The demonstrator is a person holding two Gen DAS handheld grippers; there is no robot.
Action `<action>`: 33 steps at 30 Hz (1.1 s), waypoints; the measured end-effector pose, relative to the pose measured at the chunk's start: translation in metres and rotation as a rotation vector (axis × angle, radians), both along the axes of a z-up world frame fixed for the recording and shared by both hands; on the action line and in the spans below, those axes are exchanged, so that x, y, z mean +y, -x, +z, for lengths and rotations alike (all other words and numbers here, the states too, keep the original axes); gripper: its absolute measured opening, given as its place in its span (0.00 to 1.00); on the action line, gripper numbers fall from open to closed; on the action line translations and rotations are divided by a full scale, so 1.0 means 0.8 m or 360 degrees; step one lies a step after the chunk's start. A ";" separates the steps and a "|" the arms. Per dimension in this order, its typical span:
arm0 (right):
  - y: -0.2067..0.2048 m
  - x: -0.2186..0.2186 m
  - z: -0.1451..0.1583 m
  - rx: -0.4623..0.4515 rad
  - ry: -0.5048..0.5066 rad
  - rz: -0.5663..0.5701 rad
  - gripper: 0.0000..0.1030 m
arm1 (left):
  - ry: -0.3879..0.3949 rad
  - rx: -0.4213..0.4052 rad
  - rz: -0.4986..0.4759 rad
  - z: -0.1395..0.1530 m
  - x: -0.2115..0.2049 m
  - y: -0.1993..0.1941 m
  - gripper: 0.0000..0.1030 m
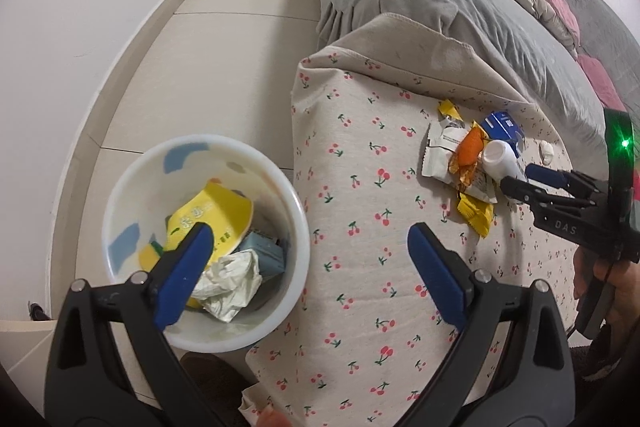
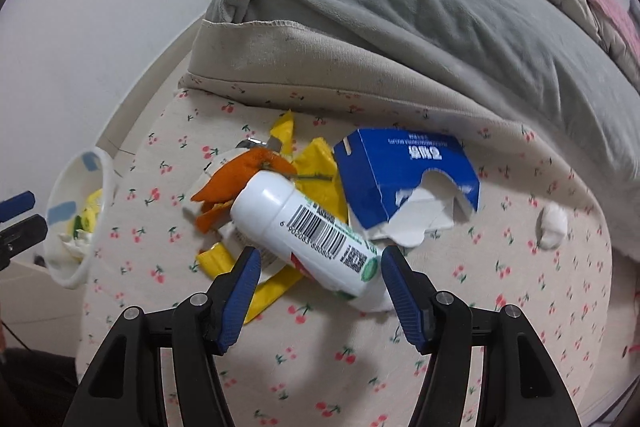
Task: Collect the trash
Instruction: 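Grasp the white bottle on the bed with the right tool, then grasp the orange wrapper with the left tool while the right tool holds the bottle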
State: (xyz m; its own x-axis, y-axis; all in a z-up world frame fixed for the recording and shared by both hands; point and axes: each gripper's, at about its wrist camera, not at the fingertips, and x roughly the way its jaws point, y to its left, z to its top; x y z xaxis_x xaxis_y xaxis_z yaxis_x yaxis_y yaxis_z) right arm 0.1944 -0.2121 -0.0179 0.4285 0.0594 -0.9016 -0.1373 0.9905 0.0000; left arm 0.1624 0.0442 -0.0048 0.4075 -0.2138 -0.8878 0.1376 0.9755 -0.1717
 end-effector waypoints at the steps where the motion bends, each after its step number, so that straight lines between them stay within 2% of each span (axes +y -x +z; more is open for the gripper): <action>1: -0.004 0.001 -0.001 0.0003 0.0003 0.0003 0.62 | -0.0002 0.0002 -0.0001 0.000 -0.001 0.000 0.94; 6: -0.020 -0.008 -0.022 0.0097 -0.0002 -0.0035 0.60 | -0.0007 0.0011 -0.0020 -0.002 -0.010 0.000 0.94; 7: -0.021 -0.010 -0.024 0.0099 0.0002 -0.0045 0.58 | -0.0008 0.0012 -0.0025 -0.003 -0.012 -0.001 0.94; 8: -0.022 -0.012 -0.024 0.0099 -0.0004 -0.0051 0.50 | -0.0007 0.0012 -0.0031 -0.003 -0.014 -0.001 0.94; 10: -0.022 -0.018 -0.022 0.0105 -0.0032 -0.0064 0.48 | -0.0002 0.0012 -0.0042 -0.002 -0.018 -0.002 0.94; 15: -0.011 -0.028 0.005 0.0044 -0.0134 -0.0057 0.42 | -0.0003 0.0009 -0.0091 0.001 -0.035 -0.006 0.94; 19: 0.005 -0.034 0.024 -0.0008 -0.0155 -0.0039 0.41 | 0.0008 0.0007 -0.0130 0.005 -0.054 -0.016 0.94; 28: 0.025 -0.085 0.048 -0.0033 -0.0279 -0.0205 0.40 | 0.0052 0.0002 -0.0236 0.008 -0.126 -0.039 0.94; 31: 0.028 -0.106 0.049 -0.0031 -0.0333 -0.0270 0.40 | 0.0146 0.0020 -0.0256 0.002 -0.146 -0.047 0.88; 33: 0.030 -0.124 0.051 -0.0030 -0.0367 -0.0316 0.40 | 0.0198 0.0046 -0.0271 -0.003 -0.157 -0.051 0.80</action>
